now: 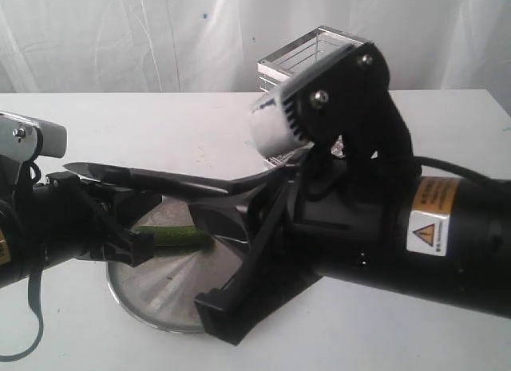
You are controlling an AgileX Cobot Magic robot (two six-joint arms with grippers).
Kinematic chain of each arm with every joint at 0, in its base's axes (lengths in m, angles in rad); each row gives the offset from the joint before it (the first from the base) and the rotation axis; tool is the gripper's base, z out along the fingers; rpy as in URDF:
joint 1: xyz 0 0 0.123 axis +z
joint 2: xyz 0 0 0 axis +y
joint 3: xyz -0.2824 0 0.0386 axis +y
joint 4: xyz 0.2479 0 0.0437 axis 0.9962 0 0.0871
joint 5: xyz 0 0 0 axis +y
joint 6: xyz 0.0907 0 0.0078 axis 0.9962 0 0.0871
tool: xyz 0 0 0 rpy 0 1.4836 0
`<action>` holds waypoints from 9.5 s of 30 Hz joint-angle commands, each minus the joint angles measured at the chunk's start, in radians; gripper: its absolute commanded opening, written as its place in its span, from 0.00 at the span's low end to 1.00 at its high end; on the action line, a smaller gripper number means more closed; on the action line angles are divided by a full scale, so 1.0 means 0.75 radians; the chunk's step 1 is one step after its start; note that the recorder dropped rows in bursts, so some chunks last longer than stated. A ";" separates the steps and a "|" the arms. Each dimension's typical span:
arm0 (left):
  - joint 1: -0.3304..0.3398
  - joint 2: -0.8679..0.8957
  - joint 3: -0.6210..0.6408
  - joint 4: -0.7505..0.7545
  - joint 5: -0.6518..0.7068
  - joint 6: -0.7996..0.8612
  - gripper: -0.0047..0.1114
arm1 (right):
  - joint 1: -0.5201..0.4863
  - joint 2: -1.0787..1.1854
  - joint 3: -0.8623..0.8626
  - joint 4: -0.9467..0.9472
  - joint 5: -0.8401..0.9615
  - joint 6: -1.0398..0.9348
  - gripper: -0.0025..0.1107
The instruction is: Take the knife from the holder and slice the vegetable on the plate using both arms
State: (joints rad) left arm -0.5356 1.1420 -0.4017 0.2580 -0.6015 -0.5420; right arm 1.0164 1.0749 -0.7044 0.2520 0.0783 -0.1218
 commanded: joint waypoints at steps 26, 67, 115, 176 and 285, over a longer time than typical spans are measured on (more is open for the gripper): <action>-0.009 -0.003 -0.008 0.026 0.112 0.007 0.04 | -0.002 0.261 -0.006 -0.056 0.033 -0.010 0.02; -0.009 -0.001 -0.008 0.026 0.256 0.001 0.04 | -0.134 0.617 -0.006 -0.240 0.466 0.063 0.02; -0.009 0.204 -0.155 0.827 0.521 0.422 0.46 | -0.134 0.698 -0.153 -0.298 0.503 0.047 0.02; -0.327 0.003 -0.374 -0.095 1.262 1.709 0.46 | -0.130 0.436 -0.153 -0.221 0.789 -0.208 0.02; -0.327 0.191 -0.318 -0.205 0.982 1.591 0.29 | -0.130 0.145 -0.230 -0.088 0.783 -0.381 0.02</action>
State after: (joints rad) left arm -0.7757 1.2870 -0.6486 0.1192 0.1299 0.6578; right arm 0.9245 1.1921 -0.8680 0.1787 0.6790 -0.3920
